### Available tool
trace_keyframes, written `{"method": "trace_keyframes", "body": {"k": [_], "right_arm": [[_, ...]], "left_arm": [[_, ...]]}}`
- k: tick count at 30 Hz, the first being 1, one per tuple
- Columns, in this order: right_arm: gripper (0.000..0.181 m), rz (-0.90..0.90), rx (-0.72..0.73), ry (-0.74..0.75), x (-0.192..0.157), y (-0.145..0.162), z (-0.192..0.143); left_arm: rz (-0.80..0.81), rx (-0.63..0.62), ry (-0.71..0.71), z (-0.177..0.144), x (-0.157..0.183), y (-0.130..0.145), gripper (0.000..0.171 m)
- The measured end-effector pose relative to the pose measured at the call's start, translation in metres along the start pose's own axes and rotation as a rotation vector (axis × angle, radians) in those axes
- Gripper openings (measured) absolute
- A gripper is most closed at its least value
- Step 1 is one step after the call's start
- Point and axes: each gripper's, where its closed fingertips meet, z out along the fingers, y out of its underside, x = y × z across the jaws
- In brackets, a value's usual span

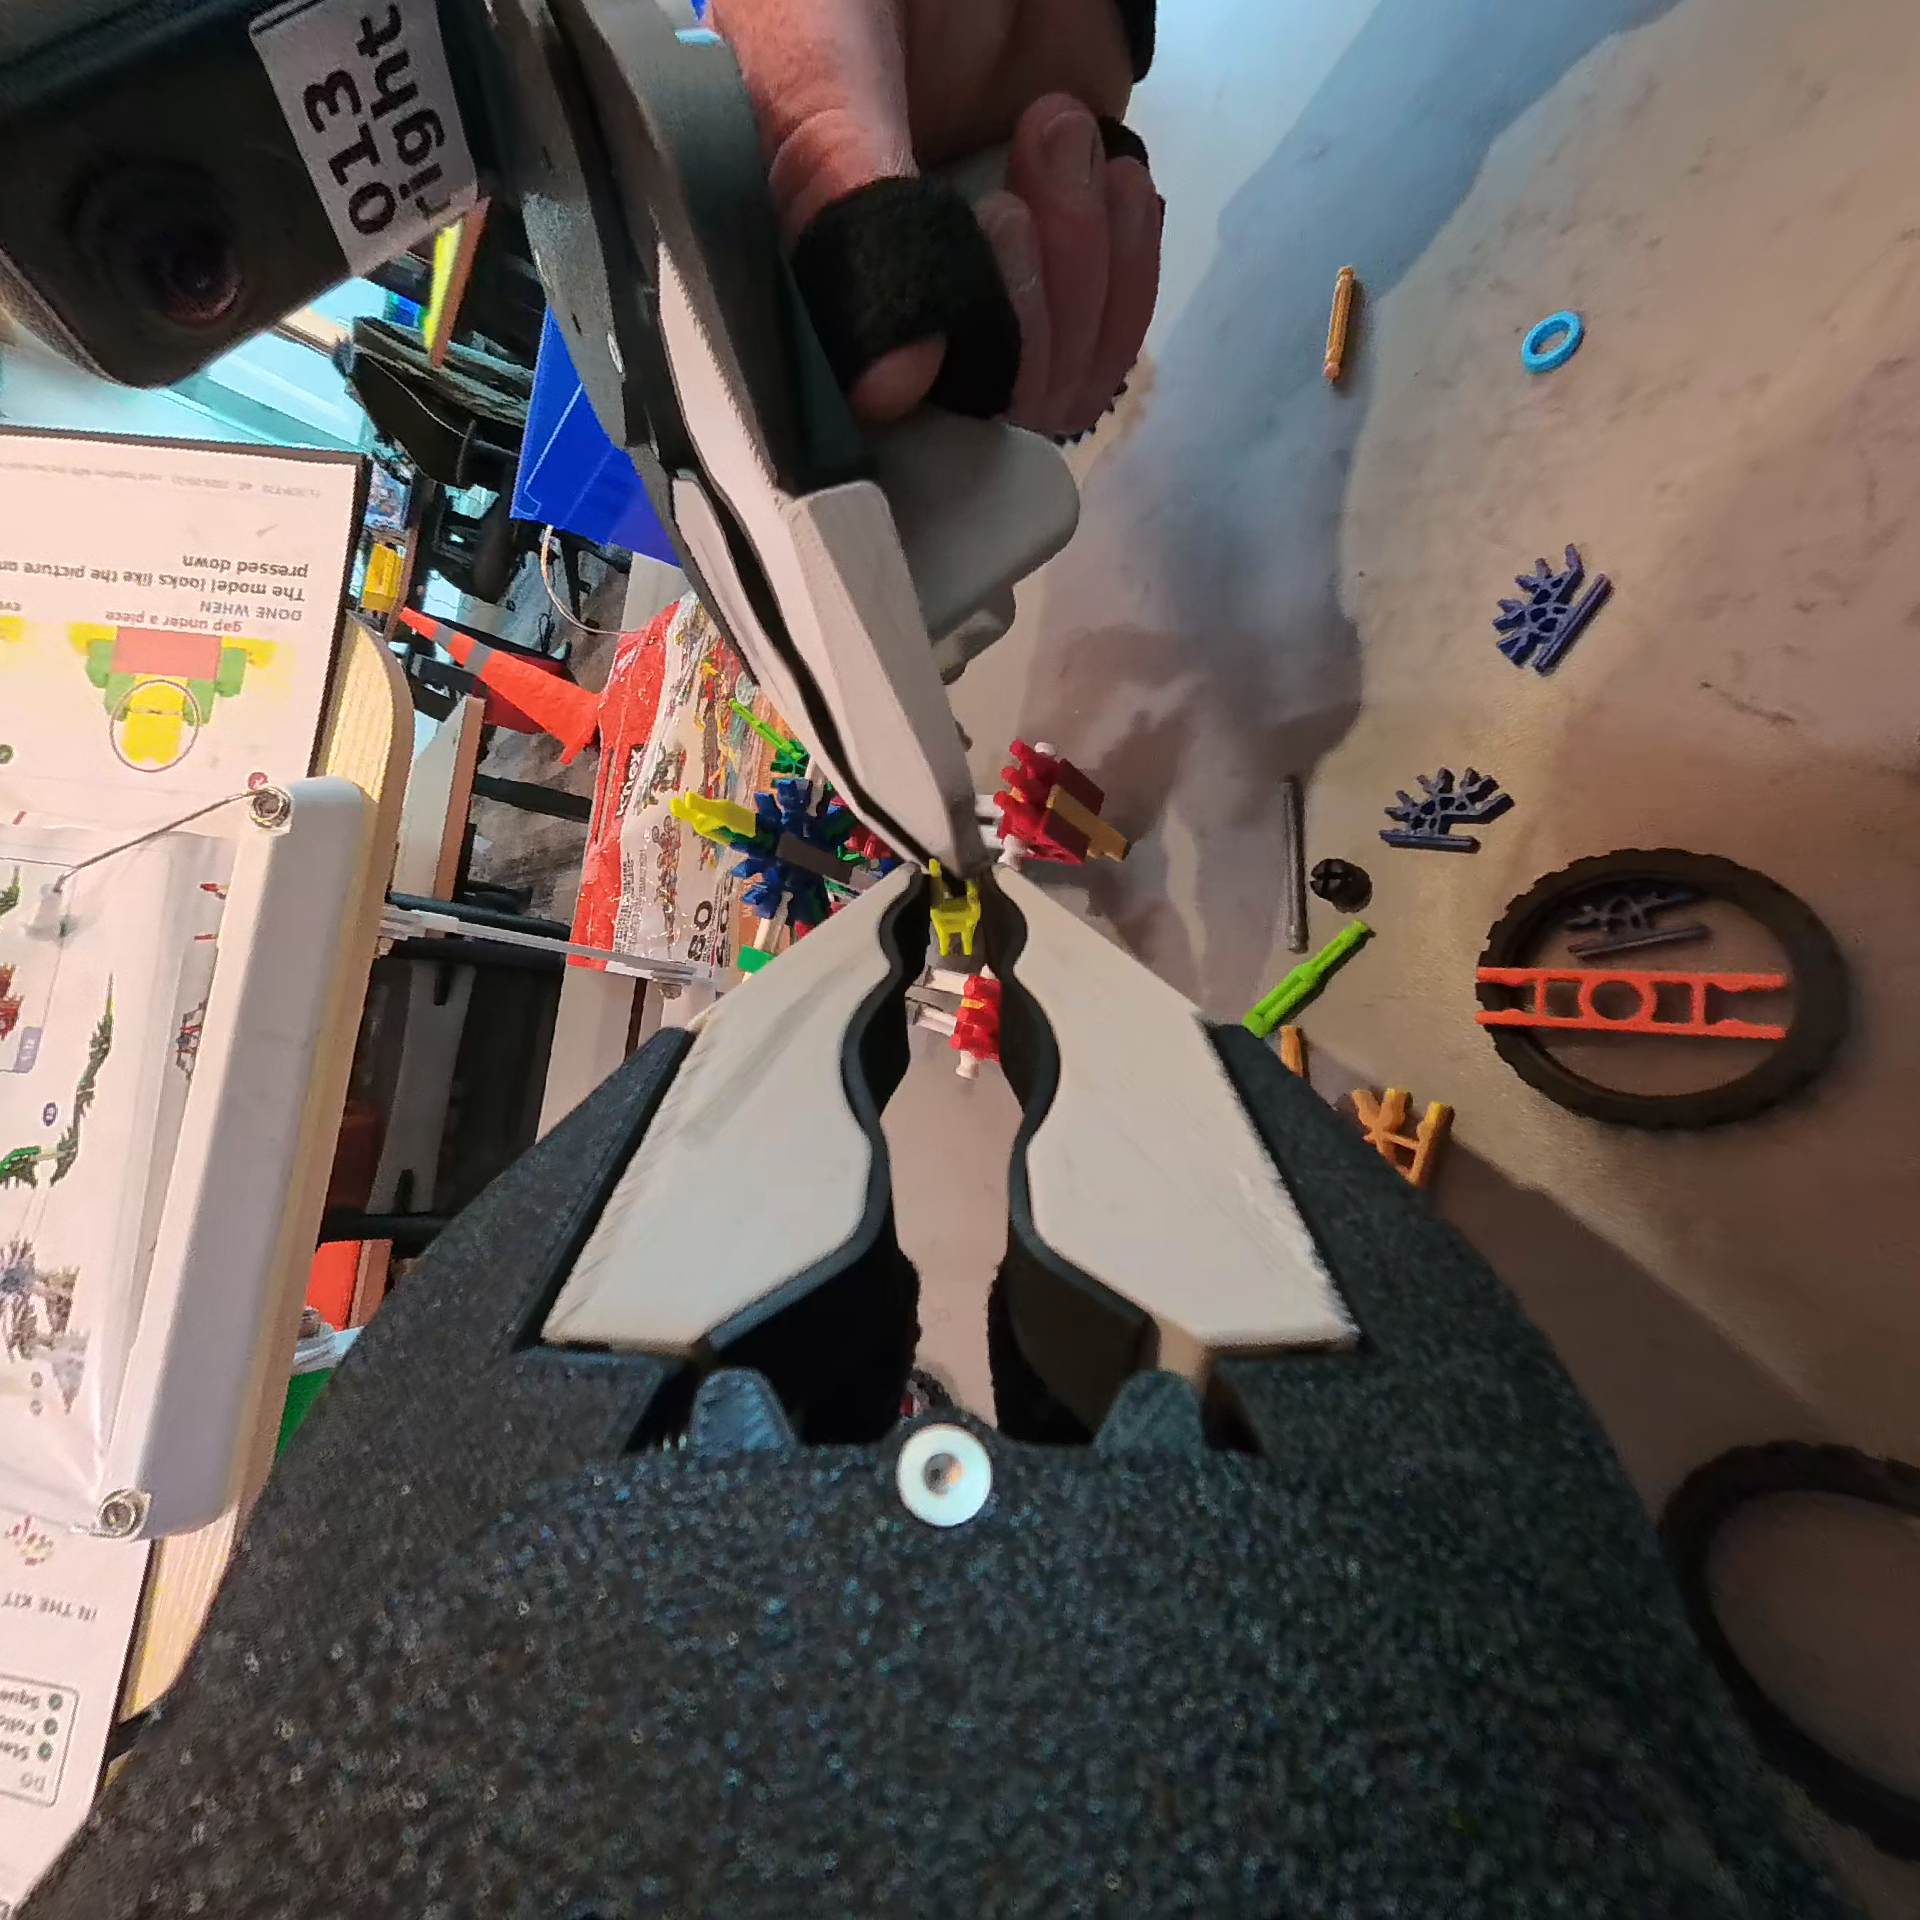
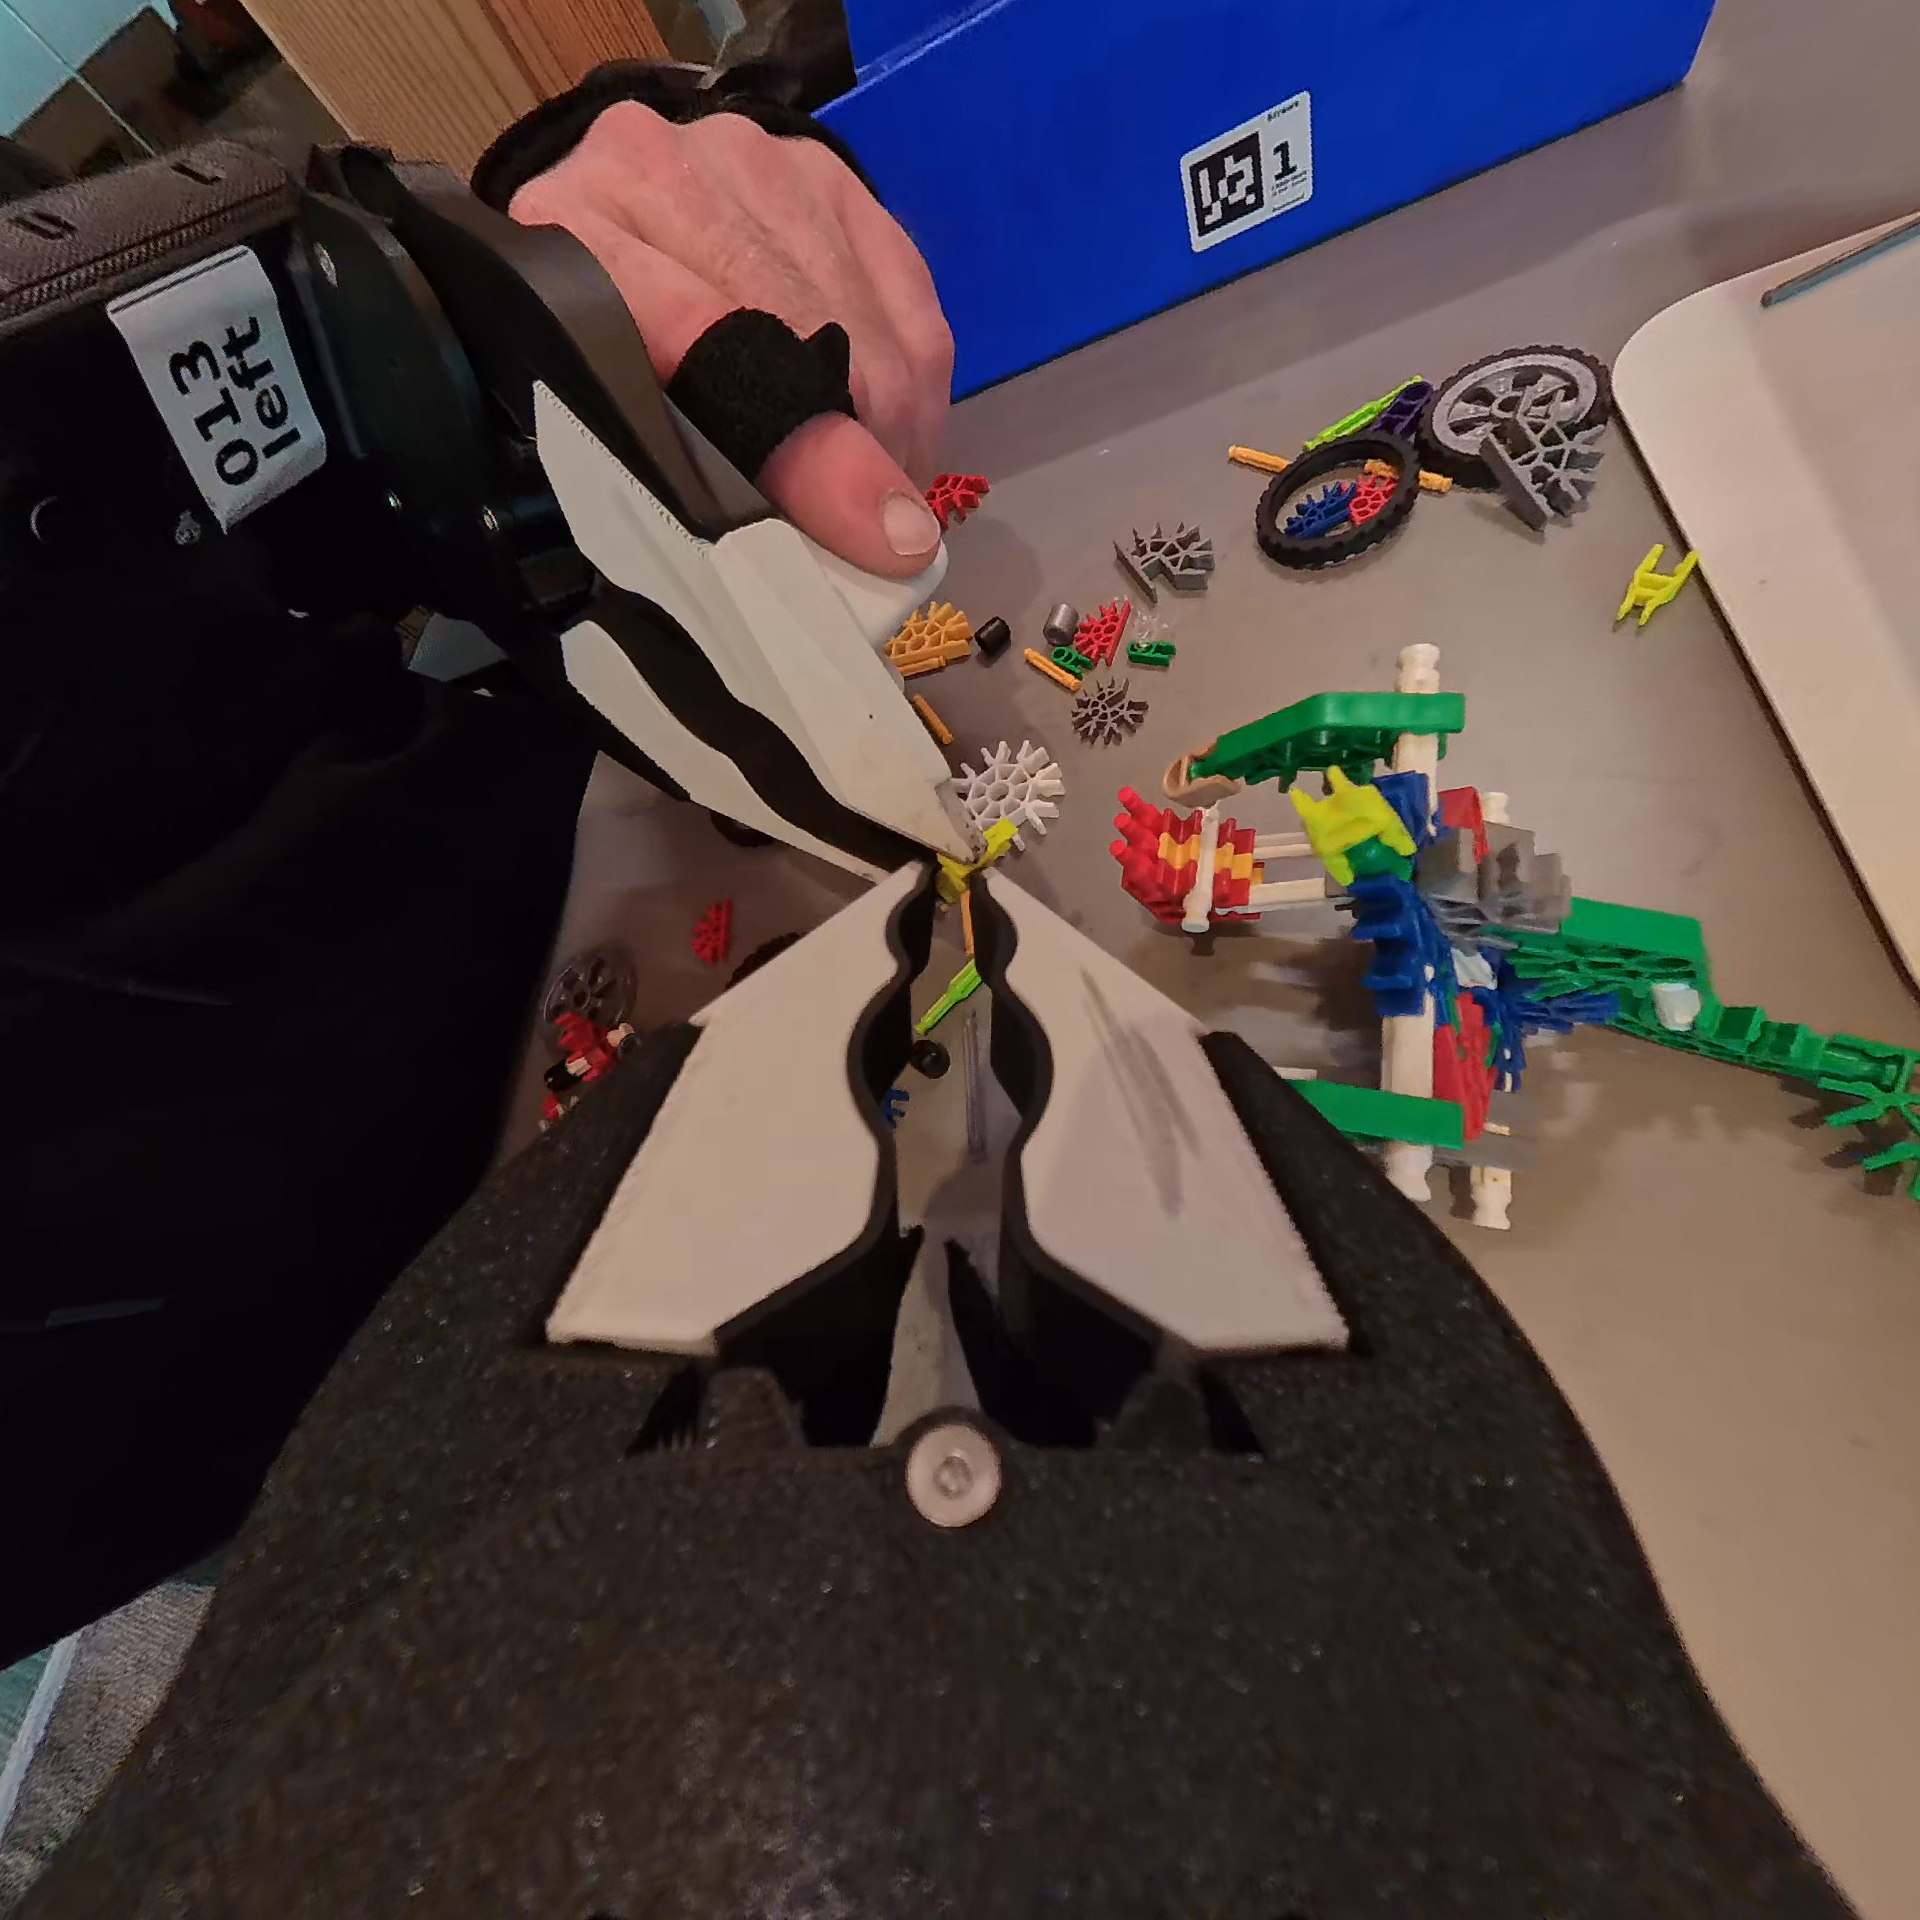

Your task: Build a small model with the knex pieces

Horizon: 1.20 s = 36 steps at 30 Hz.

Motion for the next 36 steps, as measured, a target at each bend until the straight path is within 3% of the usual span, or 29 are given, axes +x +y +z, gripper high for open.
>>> {"method": "trace_keyframes", "body": {"k": [23,26,31,36], "right_arm": [[0.0,-0.086,0.011,0.068,0.004,-0.003,-0.014],[0.021,-0.061,0.011,0.024,-0.002,-0.001,-0.013],[0.022,-0.023,0.09,-0.083,-0.014,-0.01,-0.014],[0.03,-0.022,0.184,-0.264,-0.04,-0.021,-0.019]], "left_arm": [[-0.098,0.075,0.006,-0.001,-0.003,-0.008,0.007],[-0.13,0.116,-0.003,-0.003,-0.006,-0.014,0.007],[-0.165,0.193,-0.009,-0.011,-0.01,-0.021,0.007],[-0.057,0.32,-0.057,-0.031,-0.014,-0.045,0.006]]}}
